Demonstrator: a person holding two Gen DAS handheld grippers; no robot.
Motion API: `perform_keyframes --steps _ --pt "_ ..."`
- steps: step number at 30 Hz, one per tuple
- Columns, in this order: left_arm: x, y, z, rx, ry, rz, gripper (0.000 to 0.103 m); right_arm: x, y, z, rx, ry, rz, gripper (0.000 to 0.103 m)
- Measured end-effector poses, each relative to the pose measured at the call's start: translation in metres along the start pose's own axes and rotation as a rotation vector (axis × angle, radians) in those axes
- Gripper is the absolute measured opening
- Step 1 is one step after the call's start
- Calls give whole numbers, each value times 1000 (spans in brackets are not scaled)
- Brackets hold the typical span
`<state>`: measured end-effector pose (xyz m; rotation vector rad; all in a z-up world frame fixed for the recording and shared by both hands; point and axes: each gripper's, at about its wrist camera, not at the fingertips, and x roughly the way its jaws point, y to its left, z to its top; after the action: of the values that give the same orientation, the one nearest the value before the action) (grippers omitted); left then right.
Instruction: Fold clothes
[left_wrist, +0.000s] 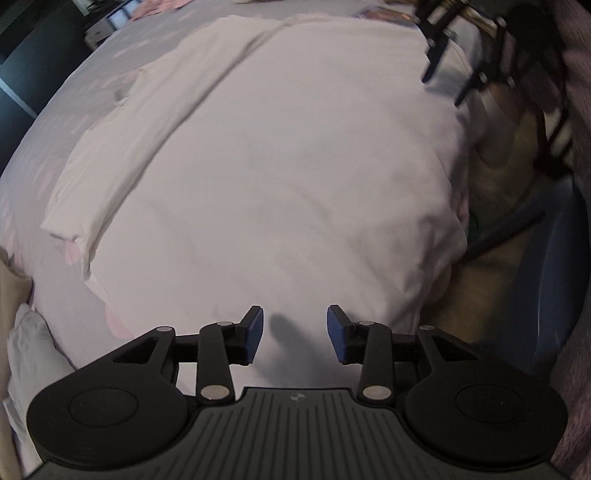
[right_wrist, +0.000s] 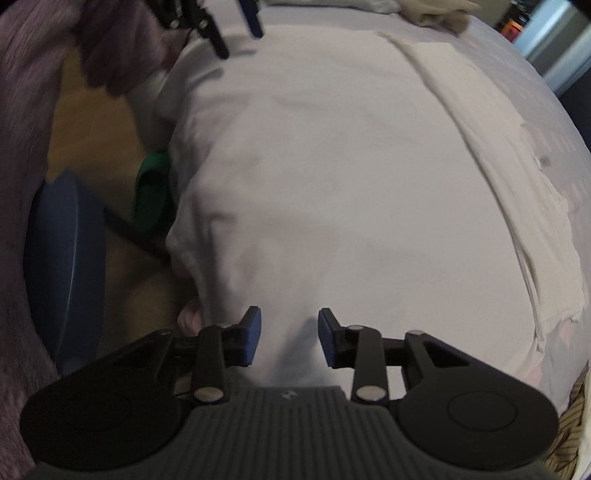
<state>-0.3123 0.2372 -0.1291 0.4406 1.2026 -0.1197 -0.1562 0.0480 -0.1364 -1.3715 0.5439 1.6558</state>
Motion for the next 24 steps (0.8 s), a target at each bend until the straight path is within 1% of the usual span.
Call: perform_keyframes --steps 3,5,8,10,12,14,15,16,18,21,24 --pt "4 2 -6 -10 43 6 44 3 4 -9 -70 37 5 39" --pt "5 6 -12 -6 60 18 45 2 9 -19 -156 62 -15 40" --pt "5 3 -22 94 80 53 45 1 17 -37 -310 102 -45 42" --pt "6 0 -28 156 95 64 45 2 18 -45 -356 128 -46 42" --pt "6 -1 -32 184 104 59 46 4 19 -52 -409 151 -62 43" --pt "6 -6 -37 242 107 62 49 5 21 -57 -464 169 -86 50" --pt "6 -11 -39 275 107 62 53 7 23 -59 -488 172 -95 57" --pt "6 -17 -41 303 106 58 54 8 25 -60 -506 172 -100 59" --pt "7 -28 -43 358 104 52 55 8 27 -63 -507 161 -84 60" --pt "14 -48 -44 443 94 76 63 16 35 -64 -509 160 -92 71" --pt "24 -61 -47 513 106 93 63 28 47 -66 -563 176 -139 73"
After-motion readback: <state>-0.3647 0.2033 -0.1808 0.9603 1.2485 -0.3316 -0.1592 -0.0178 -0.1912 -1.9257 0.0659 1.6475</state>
